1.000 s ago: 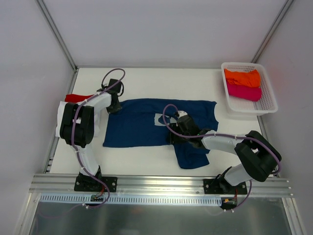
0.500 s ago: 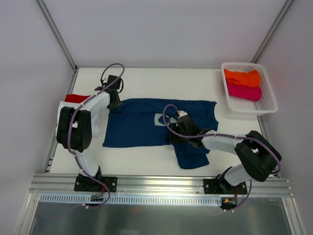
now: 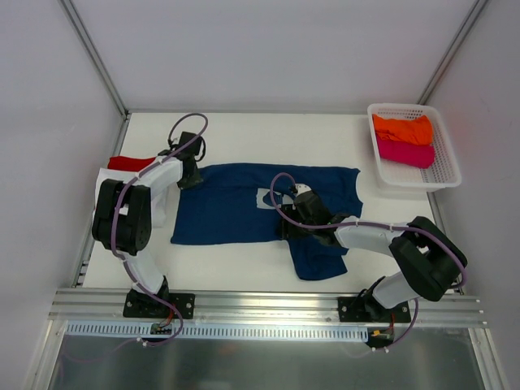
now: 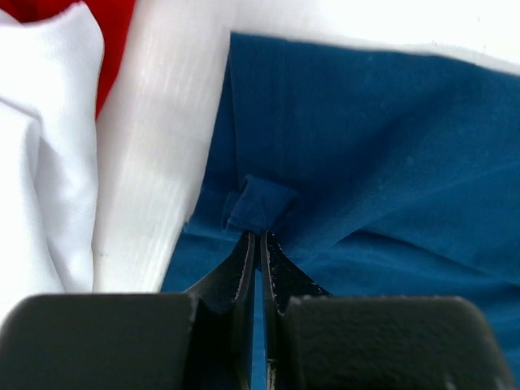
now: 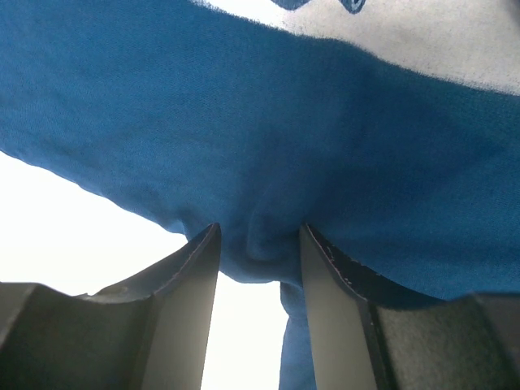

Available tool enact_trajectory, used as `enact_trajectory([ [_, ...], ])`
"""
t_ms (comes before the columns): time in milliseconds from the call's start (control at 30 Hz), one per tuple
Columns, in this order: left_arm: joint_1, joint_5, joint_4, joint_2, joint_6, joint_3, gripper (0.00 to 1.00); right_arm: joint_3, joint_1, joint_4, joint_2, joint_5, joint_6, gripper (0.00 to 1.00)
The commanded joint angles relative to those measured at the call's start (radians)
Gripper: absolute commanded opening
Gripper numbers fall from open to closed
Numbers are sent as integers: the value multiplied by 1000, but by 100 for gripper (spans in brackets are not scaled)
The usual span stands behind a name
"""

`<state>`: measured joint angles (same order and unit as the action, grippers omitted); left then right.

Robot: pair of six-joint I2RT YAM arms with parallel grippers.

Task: Fold and stack the t-shirts
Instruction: Fold the tshirt

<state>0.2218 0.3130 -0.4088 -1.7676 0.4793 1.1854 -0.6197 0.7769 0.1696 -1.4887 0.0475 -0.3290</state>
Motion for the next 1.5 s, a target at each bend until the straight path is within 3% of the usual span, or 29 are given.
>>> enact_trajectory([
  [0,14,-8,-22,74,13,-29,0,12,13,-82,-33,22,-7,47],
  [67,17,-8,-19,88,18,-39,0,11,15,-82,-31,22,-7,47],
  [167,21,-11,-19,97,15,-49,15,11,15,-85,-27,12,-8,48],
  [267,30,-12,-19,103,8,-49,47,8,15,-96,-7,-14,-4,53],
  [300,34,-3,-19,105,5,-47,76,2,15,-113,1,-24,1,54],
  [333,39,6,-19,109,4,-44,91,-6,15,-125,20,-37,5,56],
  [367,44,14,-19,111,2,-40,99,-15,15,-140,33,-82,11,58],
  [600,111,43,-16,155,-11,0,99,-135,13,-369,149,-300,74,62],
  [733,145,-17,27,217,-4,-18,99,-216,-11,-472,140,-423,99,63],
  [900,166,-101,159,364,-13,-156,99,-245,-89,-473,62,-419,114,63],
  [1200,166,-137,179,536,-44,-270,99,-273,-113,-489,-79,-422,119,61],
  [1300,166,-134,177,548,-54,-274,99,-270,-111,-483,-100,-428,119,59],
  [1467,165,-121,177,540,-59,-282,99,-267,-111,-482,-91,-448,125,41],
])
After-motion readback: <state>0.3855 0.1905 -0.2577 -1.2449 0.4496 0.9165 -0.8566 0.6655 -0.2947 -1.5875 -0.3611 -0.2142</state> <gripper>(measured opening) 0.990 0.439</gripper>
